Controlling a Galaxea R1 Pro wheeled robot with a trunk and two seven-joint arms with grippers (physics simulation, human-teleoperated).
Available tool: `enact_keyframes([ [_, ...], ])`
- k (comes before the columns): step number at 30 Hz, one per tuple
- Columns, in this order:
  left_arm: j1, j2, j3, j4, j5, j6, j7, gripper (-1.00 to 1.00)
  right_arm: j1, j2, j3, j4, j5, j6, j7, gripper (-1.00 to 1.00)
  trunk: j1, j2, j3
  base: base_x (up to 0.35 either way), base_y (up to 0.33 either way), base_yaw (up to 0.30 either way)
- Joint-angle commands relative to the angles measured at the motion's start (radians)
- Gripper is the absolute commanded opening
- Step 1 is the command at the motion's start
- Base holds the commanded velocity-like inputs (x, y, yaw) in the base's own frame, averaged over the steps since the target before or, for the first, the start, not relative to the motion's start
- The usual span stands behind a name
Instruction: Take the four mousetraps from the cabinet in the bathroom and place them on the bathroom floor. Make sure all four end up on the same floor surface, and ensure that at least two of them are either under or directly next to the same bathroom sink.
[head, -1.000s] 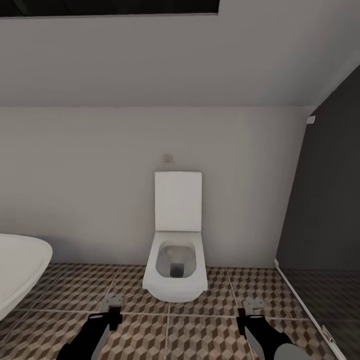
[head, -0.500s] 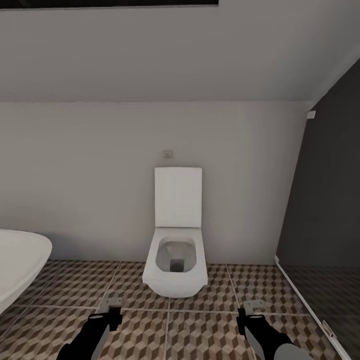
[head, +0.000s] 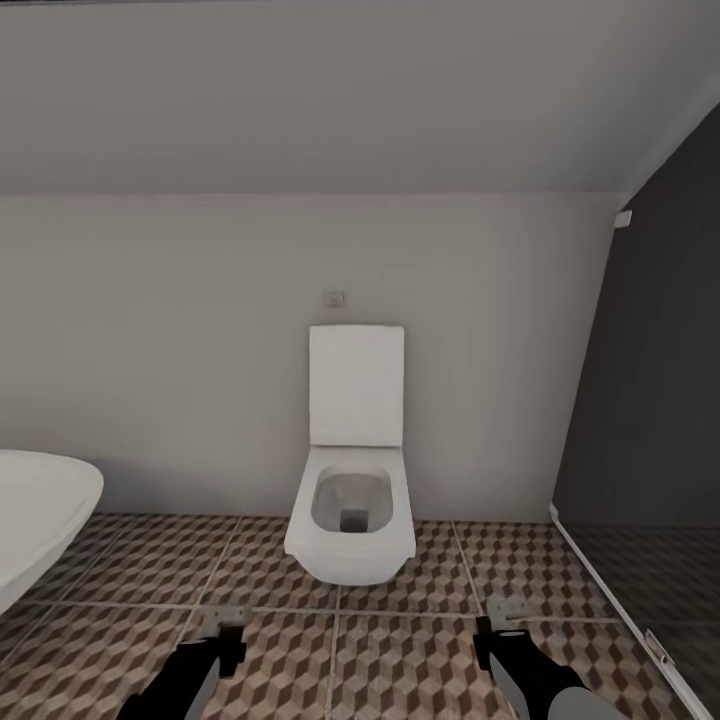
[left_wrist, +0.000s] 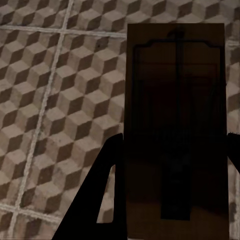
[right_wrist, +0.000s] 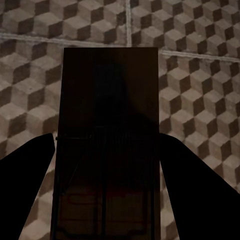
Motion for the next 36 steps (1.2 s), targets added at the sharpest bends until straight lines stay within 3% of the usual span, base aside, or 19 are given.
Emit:
enact_keyframes([
  [1,0.0,-0.001,0.006,-0.001,-0.011,0.008,-0.003,-1.0,0.0,0.0,-0.001,-0.002,0.01,0.009,-0.002,-1.0,0.004,-0.008,-0.004,0.0,0.0,0.0],
  [24,0.0,-0.002,0.006,0.002,-0.011,0.014,-0.004,-1.0,0.0,0.0,0.001,-0.002,0.013,0.015,0.004,-1.0,0.092,-0.169,-0.076,0.0,0.0,0.0],
  [36,0.0,-0.002,0.006,0.002,-0.011,0.014,-0.004,-1.0,0.0,0.0,-0.001,-0.002,0.009,0.02,0.003,-1.0,0.097,-0.172,-0.123,0.0,0.0,0.0],
])
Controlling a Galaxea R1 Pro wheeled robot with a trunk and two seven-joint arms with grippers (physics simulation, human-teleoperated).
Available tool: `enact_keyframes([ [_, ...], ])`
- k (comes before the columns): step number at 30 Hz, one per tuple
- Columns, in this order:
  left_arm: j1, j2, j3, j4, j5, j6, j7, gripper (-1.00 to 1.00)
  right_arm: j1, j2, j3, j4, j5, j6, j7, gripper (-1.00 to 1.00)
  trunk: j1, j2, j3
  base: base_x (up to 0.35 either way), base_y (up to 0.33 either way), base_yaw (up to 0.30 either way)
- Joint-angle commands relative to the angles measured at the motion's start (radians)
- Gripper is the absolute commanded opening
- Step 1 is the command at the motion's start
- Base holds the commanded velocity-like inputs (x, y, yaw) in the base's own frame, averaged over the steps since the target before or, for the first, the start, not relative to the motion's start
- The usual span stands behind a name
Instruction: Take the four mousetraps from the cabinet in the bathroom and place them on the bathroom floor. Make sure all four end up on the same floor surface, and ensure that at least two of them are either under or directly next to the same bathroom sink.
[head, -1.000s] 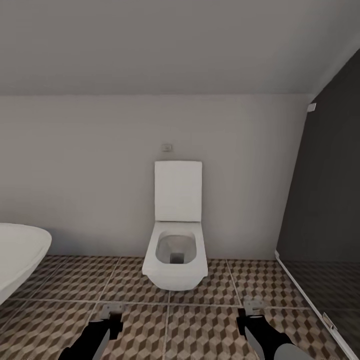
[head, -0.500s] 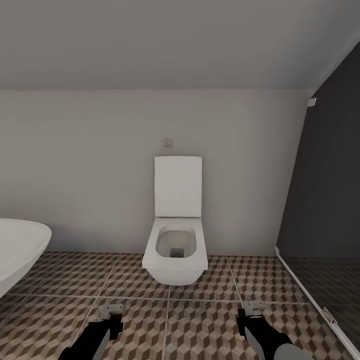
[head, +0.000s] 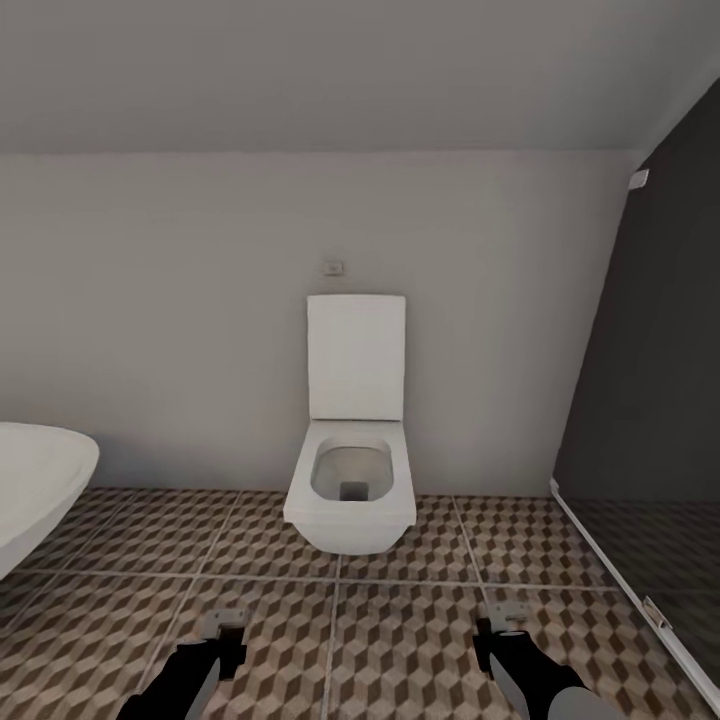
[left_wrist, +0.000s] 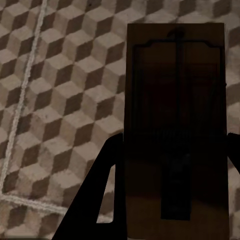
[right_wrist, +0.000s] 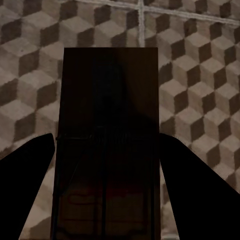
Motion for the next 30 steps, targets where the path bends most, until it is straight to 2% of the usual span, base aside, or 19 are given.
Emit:
enact_keyframes([
  [1,0.0,-0.001,0.006,-0.002,-0.011,0.005,-0.001,-1.0,0.0,0.0,-0.001,-0.002,0.01,0.008,-0.002,-1.0,0.0,-0.001,-0.005,0.0,0.0,0.0],
  [30,0.0,-0.001,0.008,-0.006,-0.013,0.001,-0.001,-1.0,0.001,0.0,0.001,-0.002,0.013,-0.002,-0.005,-1.0,0.013,-0.008,-0.117,0.0,0.0,0.0],
])
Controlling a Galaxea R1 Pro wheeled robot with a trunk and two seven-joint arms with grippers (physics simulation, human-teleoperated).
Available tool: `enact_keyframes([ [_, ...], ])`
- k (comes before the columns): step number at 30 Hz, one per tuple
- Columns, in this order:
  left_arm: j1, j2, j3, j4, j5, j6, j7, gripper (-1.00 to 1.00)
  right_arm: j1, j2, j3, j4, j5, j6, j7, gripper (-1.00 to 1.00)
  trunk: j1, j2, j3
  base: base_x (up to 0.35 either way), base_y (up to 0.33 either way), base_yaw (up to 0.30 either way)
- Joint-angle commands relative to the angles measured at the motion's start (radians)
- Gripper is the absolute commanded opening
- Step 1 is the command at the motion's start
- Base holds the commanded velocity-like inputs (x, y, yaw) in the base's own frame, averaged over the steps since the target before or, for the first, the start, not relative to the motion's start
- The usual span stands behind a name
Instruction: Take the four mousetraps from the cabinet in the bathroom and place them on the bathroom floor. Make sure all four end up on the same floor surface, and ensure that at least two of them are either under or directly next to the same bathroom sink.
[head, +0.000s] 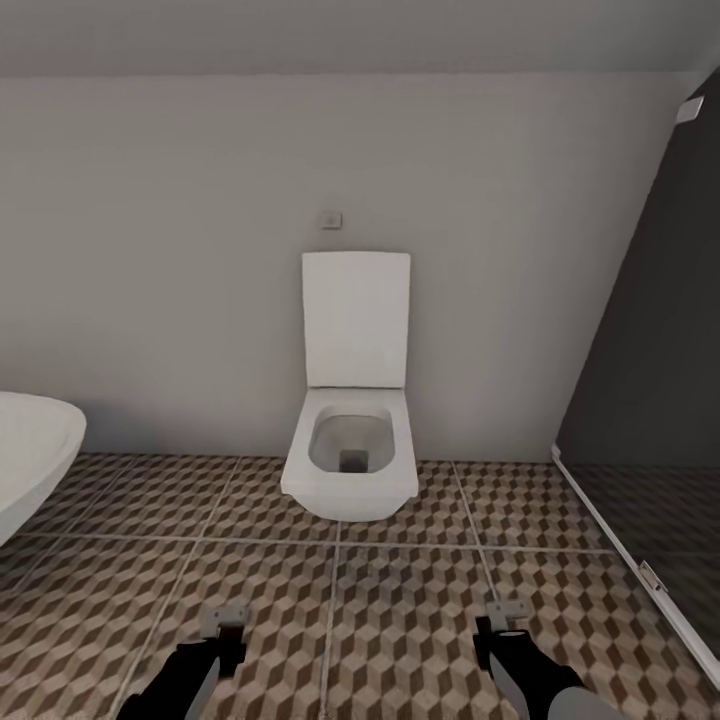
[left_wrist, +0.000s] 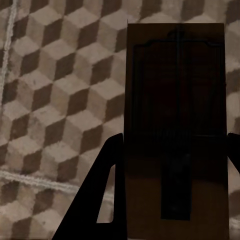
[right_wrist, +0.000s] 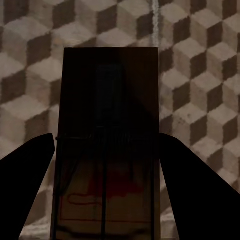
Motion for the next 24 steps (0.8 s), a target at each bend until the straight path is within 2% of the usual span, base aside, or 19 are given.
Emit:
enact_keyframes([
  [1,0.0,-0.001,0.006,-0.002,-0.012,0.005,-0.001,-1.0,0.0,0.0,0.0,-0.002,0.01,0.008,-0.002,-1.0,0.0,-0.001,-0.005,0.0,0.0,0.0],
  [3,0.0,-0.001,0.006,-0.003,-0.012,0.004,-0.001,-1.0,-0.001,0.0,0.0,-0.002,0.011,0.008,-0.002,-1.0,0.001,-0.001,-0.013,0.0,0.0,0.0],
  [18,0.0,-0.001,0.004,-0.016,-0.011,-0.01,0.001,-1.0,0.0,0.0,0.001,-0.002,0.013,0.008,-0.002,-1.0,0.001,-0.001,-0.013,0.002,0.0,0.0],
  [24,0.0,-0.001,0.005,-0.016,-0.011,-0.008,0.003,-1.0,0.0,0.0,0.001,-0.002,0.013,0.007,-0.002,-1.0,0.001,-0.001,-0.013,0.159,0.113,0.0],
])
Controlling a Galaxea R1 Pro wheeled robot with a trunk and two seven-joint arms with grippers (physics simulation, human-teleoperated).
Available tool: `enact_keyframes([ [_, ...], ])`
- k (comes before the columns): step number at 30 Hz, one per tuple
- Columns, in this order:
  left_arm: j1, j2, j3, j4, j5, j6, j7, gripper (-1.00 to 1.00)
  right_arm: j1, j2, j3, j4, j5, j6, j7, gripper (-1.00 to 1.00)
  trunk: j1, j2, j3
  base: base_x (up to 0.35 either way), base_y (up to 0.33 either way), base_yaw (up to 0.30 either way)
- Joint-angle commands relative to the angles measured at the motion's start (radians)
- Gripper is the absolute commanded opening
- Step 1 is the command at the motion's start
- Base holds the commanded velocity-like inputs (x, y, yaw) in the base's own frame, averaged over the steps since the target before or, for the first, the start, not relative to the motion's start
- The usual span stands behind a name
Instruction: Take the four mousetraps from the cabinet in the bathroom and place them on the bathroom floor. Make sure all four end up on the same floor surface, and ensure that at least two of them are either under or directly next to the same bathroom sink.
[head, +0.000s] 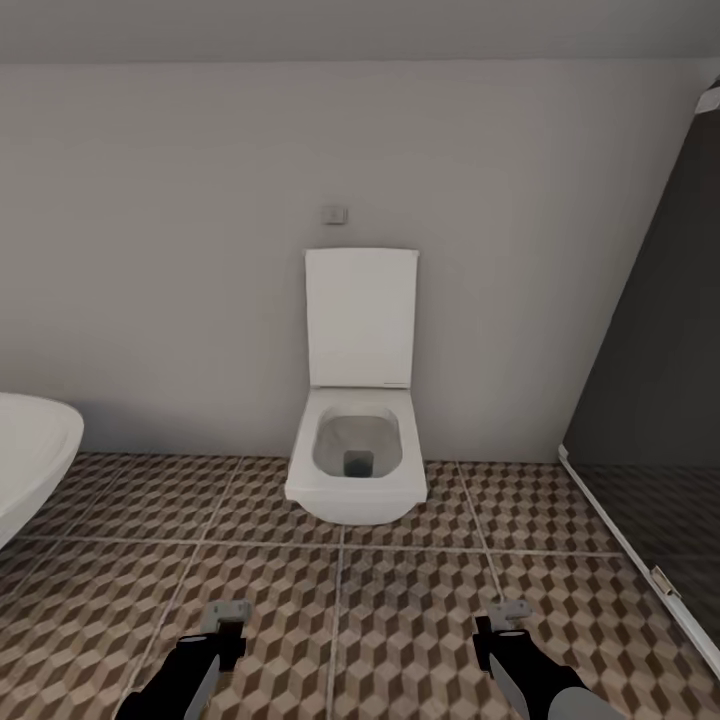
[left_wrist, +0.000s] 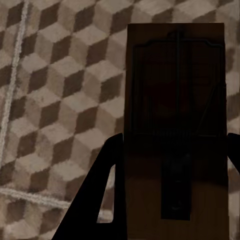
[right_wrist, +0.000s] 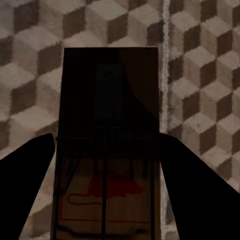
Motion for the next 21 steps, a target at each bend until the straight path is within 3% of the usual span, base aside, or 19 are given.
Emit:
enact_keyframes([
  [1,0.0,-0.001,0.006,-0.001,-0.012,0.005,-0.001,-1.0,0.0,0.0,0.0,-0.002,0.01,0.008,-0.002,-1.0,0.0,0.0,-0.001,0.23,0.188,0.0],
  [21,0.0,-0.001,0.008,-0.002,-0.01,0.005,0.0,-1.0,-0.001,0.0,-0.001,-0.002,0.012,0.008,-0.002,-1.0,0.0,0.0,-0.001,0.238,0.188,0.0],
])
